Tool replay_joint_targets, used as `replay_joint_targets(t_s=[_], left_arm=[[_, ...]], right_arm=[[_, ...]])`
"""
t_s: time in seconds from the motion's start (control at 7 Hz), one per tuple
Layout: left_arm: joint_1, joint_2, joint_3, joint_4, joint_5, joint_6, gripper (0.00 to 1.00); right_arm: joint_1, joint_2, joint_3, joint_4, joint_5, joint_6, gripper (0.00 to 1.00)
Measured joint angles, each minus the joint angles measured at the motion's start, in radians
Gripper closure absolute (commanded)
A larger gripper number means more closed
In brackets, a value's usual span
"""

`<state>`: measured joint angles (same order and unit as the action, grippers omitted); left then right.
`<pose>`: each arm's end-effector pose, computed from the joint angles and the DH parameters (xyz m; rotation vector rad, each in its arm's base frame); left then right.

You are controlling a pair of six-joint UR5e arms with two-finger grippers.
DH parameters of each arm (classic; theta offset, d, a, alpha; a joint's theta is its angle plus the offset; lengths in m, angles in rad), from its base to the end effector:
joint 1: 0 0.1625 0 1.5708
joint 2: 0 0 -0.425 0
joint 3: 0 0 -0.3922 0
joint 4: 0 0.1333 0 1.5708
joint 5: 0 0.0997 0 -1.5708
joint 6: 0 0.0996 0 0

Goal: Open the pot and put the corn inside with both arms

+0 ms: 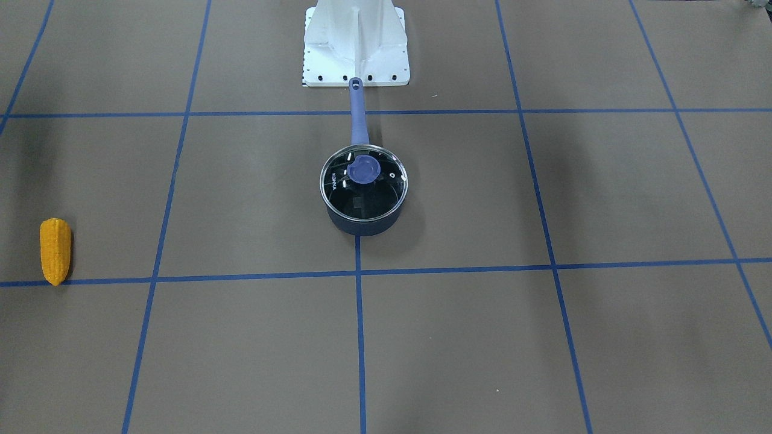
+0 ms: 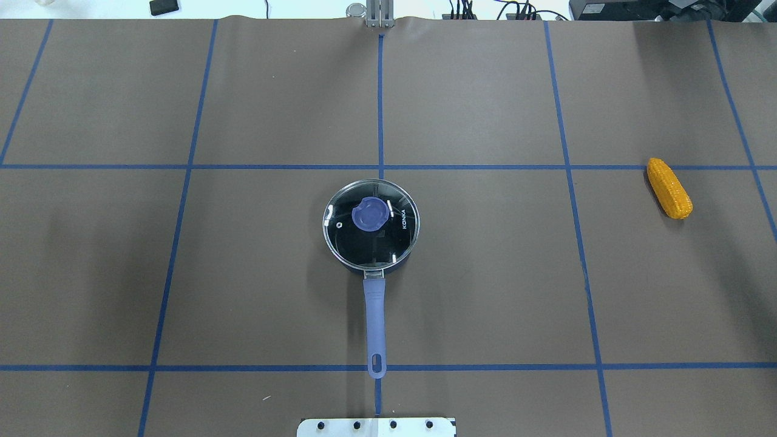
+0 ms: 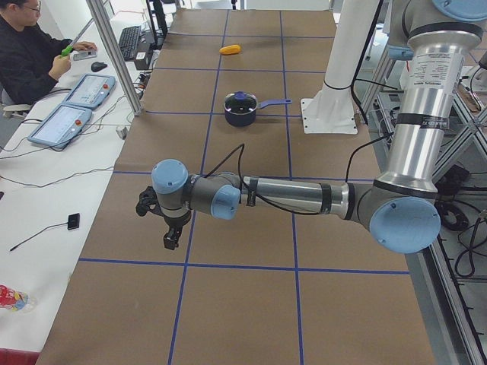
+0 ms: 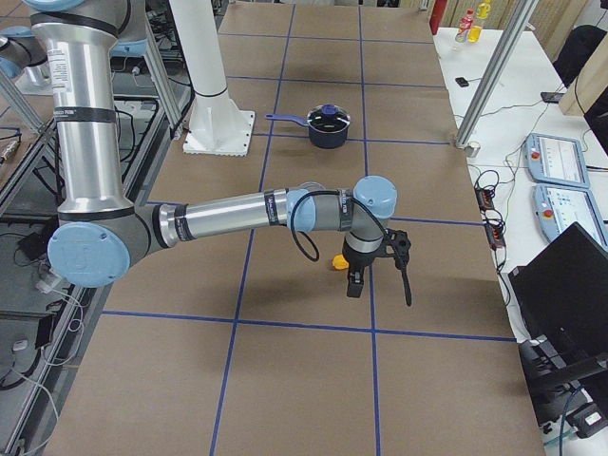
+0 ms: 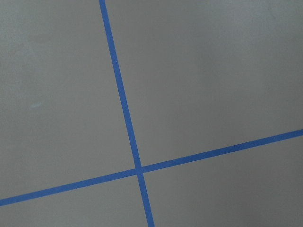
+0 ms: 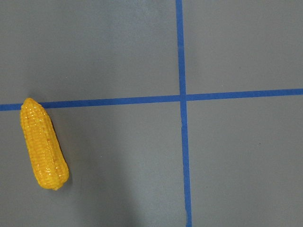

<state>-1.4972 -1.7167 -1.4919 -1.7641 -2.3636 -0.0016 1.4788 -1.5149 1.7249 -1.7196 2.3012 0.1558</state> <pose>-0.0205 -0.5705 0.5986 0.2169 0.7976 0.1710 0.0196 -0.5154 0.5730 -0.0322 -0.7318 0.0386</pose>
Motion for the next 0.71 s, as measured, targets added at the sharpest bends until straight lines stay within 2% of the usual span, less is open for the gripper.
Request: replay_joint_targets(t_s=[0.43, 0.71], left_arm=[[0.003, -0.004, -0.019, 0.006, 0.000, -0.005, 0.00], [0.053, -0.023, -0.075, 0.015, 0.003, -0.104, 0.01]], right_arm=[[0.000, 0.001, -0.003, 0.000, 0.002, -0.002, 0.00], [-0.006, 0.009, -0.003, 0.013, -0.001, -0.001, 0.00]])
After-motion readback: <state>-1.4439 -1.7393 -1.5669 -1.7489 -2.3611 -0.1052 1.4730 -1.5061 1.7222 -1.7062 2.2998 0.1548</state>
